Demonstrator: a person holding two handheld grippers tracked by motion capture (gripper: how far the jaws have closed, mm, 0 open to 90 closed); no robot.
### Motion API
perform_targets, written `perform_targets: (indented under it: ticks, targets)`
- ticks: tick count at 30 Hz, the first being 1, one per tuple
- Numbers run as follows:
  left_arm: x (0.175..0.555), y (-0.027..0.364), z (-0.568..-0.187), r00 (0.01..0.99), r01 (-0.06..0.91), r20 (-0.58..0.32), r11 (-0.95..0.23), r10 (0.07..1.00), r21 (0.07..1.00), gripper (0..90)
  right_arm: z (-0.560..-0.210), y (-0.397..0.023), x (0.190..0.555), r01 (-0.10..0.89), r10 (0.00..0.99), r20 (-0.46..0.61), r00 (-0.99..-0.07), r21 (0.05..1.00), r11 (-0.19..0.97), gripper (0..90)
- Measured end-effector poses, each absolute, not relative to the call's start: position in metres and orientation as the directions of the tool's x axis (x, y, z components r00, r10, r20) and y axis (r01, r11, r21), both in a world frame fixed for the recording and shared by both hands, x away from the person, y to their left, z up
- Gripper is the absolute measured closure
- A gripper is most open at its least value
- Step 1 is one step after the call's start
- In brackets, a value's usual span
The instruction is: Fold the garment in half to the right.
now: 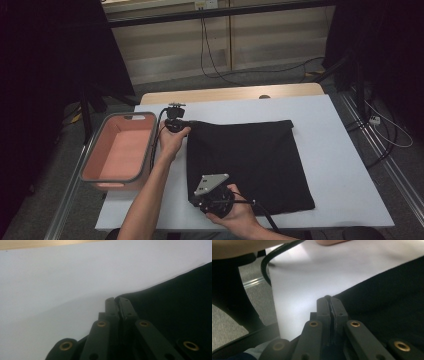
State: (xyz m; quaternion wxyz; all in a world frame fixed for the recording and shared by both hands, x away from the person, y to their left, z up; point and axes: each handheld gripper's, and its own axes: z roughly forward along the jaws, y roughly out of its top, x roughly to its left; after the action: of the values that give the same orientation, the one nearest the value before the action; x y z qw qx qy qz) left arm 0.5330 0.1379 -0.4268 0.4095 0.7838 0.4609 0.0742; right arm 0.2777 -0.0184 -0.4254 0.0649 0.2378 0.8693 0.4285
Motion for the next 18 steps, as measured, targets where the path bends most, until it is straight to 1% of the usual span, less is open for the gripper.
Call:
perform_targets:
  ticks: [8,14,17,18]
  targets:
    - [0.531,0.134,-0.423,0.577,0.652,-0.257,-0.248,0.775,0.717,86.9,-0.421,-0.045,0.268,0.394,0.517,0.123,-0.847,0.798,0.457,87.4]
    - [0.531,0.128,-0.424,0.590,0.650,-0.256,-0.262,0.766,0.714,86.9,-0.429,-0.055,0.268,0.422,0.539,0.142,-0.830,0.793,0.440,86.7]
    - [0.531,0.125,-0.423,0.588,0.650,-0.259,-0.257,0.766,0.715,86.8,-0.431,-0.059,0.267,0.411,0.565,0.106,-0.818,0.796,0.445,84.3]
    - [0.531,0.124,-0.423,0.592,0.650,-0.259,-0.262,0.763,0.714,86.8,-0.432,-0.061,0.267,0.405,0.570,0.092,-0.816,0.796,0.451,81.3]
